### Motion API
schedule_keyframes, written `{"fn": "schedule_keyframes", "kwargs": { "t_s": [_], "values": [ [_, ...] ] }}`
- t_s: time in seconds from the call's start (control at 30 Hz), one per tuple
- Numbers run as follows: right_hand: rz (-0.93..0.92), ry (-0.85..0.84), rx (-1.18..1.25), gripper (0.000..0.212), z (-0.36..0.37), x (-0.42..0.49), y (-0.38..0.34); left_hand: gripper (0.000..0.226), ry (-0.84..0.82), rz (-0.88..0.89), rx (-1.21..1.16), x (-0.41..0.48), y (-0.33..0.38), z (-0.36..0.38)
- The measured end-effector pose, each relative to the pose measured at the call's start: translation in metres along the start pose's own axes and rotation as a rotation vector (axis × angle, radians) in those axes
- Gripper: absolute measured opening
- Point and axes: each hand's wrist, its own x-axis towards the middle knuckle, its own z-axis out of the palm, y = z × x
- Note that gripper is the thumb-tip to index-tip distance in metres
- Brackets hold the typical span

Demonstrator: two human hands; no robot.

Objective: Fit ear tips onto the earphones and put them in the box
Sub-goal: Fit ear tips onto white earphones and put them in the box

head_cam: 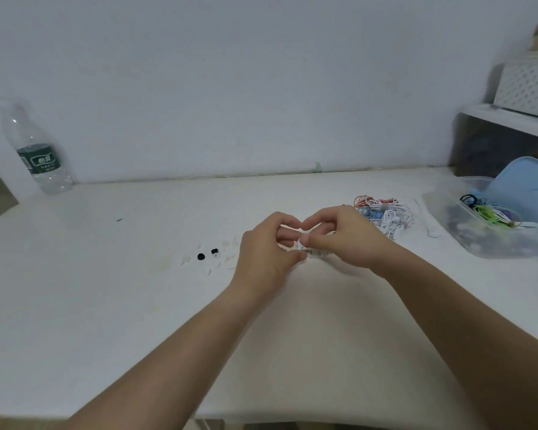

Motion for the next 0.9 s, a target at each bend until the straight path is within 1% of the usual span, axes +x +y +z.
{"fn": "schedule_keyframes", "kwargs": {
  "t_s": [0.07, 0.17, 0.27, 0.3, 0.33, 0.37, 0.43, 0.47, 0.53, 0.63, 0.77, 0.9],
  "values": [
    [0.038, -0.027, 0.068, 0.018, -0.002, -0.001, -0.002, 0.034, 0.022, 0.03, 0.068, 0.002, -0.002, 0.0],
    [0.06, -0.075, 0.14, 0.011, -0.003, -0.002, -0.004, 0.033, 0.033, 0.058, 0.1, 0.003, -0.002, 0.001],
    [0.049, -0.031, 0.142, 0.008, -0.004, 0.001, -0.004, 0.041, 0.012, 0.092, 0.121, 0.008, -0.001, -0.007],
    [0.04, -0.004, 0.141, 0.007, -0.005, 0.002, -0.004, 0.037, 0.026, 0.109, 0.125, 0.012, 0.0, -0.013],
    [0.025, 0.014, 0.145, 0.007, -0.005, 0.005, -0.004, 0.029, 0.055, 0.114, 0.118, 0.018, 0.0, -0.022],
    [0.006, 0.024, 0.159, 0.007, -0.005, 0.007, -0.005, 0.022, 0.09, 0.1, 0.096, 0.025, 0.001, -0.033],
    [-0.033, 0.038, 0.22, 0.008, -0.004, 0.011, -0.007, 0.022, 0.143, 0.026, 0.065, 0.041, -0.001, -0.058],
    [-0.04, 0.044, 0.268, 0.008, -0.002, 0.015, -0.008, 0.02, 0.144, -0.025, 0.08, 0.048, -0.003, -0.07],
    [-0.005, 0.039, 0.415, 0.01, 0.003, 0.021, -0.011, 0.016, 0.107, -0.117, 0.126, 0.059, -0.009, -0.088],
    [0.097, 0.037, 0.641, 0.009, 0.016, 0.031, -0.018, 0.014, 0.038, -0.189, 0.194, 0.072, -0.021, -0.097],
    [0.158, 0.05, 0.696, 0.008, 0.03, 0.042, -0.014, 0.016, -0.06, -0.211, 0.342, 0.079, -0.033, -0.089],
    [0.187, 0.022, 0.733, 0.01, 0.036, 0.046, -0.002, 0.014, -0.109, -0.265, 0.463, 0.076, -0.042, -0.091]
  ]
}}
